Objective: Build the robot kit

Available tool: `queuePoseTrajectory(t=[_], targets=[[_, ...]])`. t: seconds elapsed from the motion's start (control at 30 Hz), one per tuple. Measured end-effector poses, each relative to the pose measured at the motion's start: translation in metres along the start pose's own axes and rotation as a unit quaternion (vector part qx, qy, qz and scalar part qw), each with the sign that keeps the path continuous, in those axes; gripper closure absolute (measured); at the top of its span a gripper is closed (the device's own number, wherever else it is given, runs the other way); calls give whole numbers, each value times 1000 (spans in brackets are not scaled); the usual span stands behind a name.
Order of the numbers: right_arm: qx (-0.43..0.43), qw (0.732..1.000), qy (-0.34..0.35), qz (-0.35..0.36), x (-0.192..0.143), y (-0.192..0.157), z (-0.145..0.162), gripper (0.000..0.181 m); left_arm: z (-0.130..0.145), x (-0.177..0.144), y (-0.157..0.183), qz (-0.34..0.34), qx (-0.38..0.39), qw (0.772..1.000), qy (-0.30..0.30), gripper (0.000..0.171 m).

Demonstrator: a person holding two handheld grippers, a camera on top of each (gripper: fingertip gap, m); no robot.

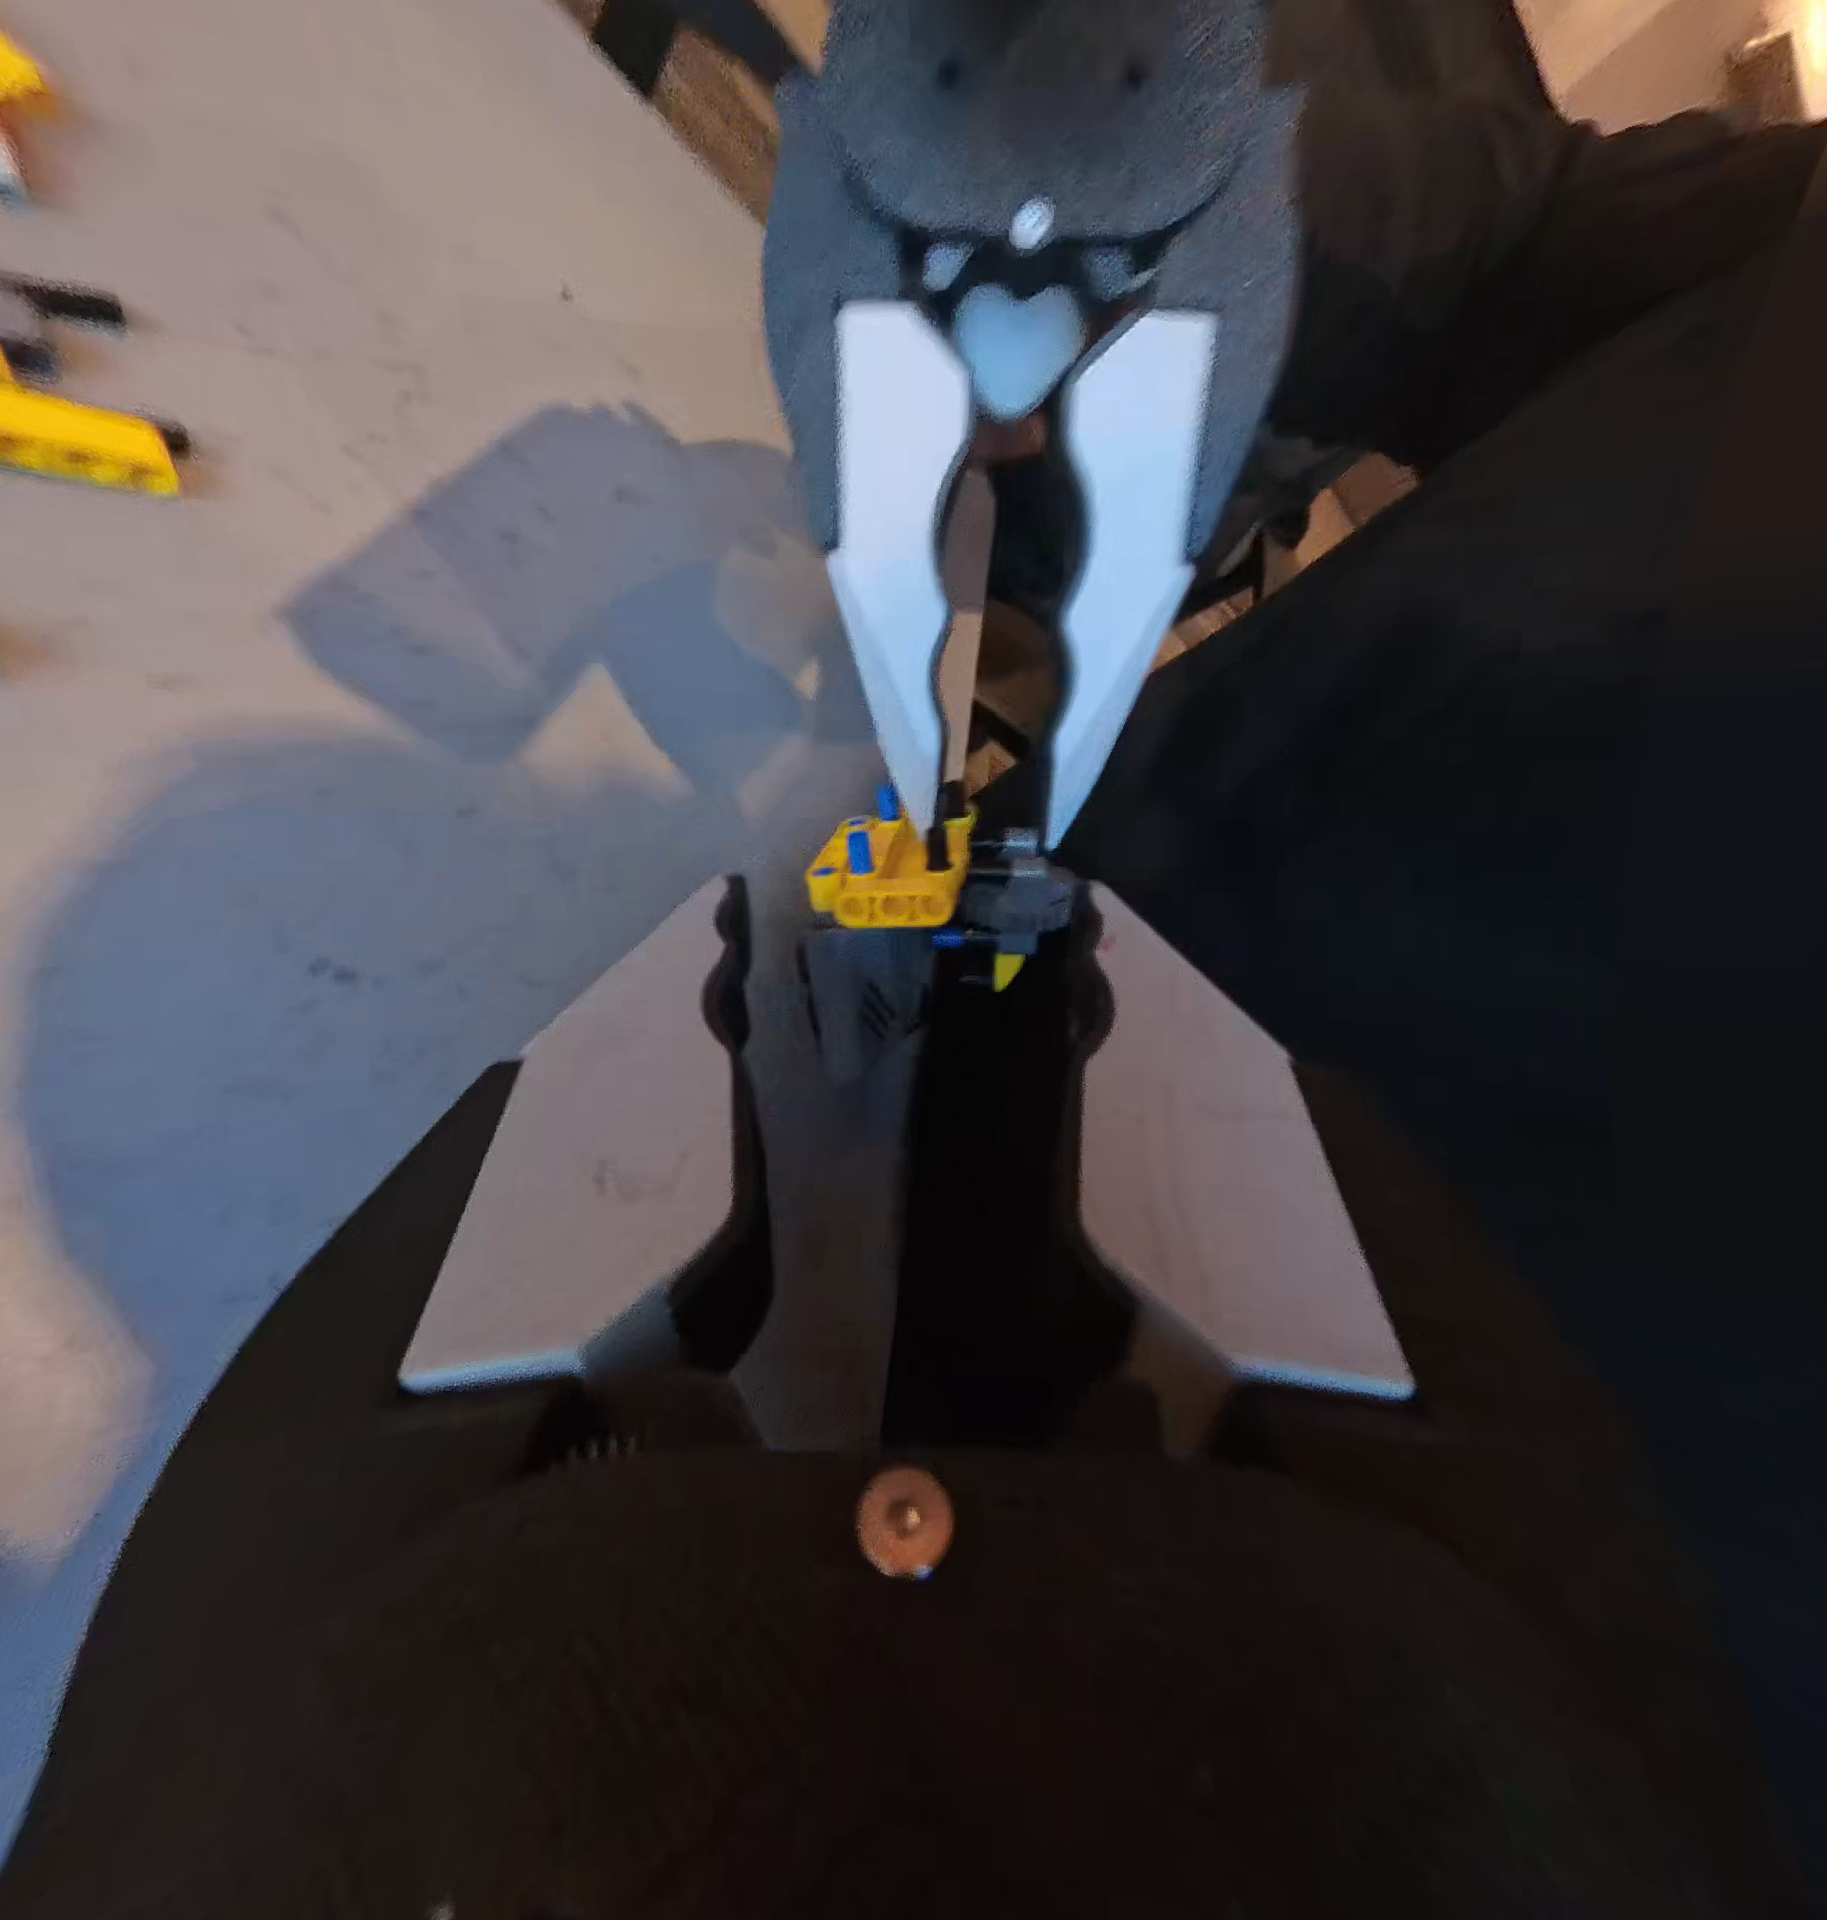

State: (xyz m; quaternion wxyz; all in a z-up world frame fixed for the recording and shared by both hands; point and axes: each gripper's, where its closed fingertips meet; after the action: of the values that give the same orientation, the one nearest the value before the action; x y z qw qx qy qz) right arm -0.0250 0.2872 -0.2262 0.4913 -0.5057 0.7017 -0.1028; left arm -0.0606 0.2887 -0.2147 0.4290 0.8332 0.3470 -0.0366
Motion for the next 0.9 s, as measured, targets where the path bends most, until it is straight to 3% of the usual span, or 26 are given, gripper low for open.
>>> queuePoseTrajectory(t=[0.1,0.53,0.9], targets=[[-15,1000,7,8,1,1,-4,160,15,21,10,66,-51,996,-26,104],[1,996,89,-9,-5,0,-11,156,15,33,5,24,-9,1000,1,109],[-48,996,73,-29,-2,-3,-6,159,17,35,9,30,21,999,5,109]])
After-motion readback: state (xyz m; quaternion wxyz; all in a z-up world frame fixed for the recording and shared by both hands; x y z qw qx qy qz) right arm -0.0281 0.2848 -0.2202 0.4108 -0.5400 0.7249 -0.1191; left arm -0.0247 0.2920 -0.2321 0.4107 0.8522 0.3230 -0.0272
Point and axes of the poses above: each gripper's, where its closed fingertips meet, x out along the fingers, z out of its underside, y = z × x across the jaws, and after that the axes turned 3 degrees about z, right-handed
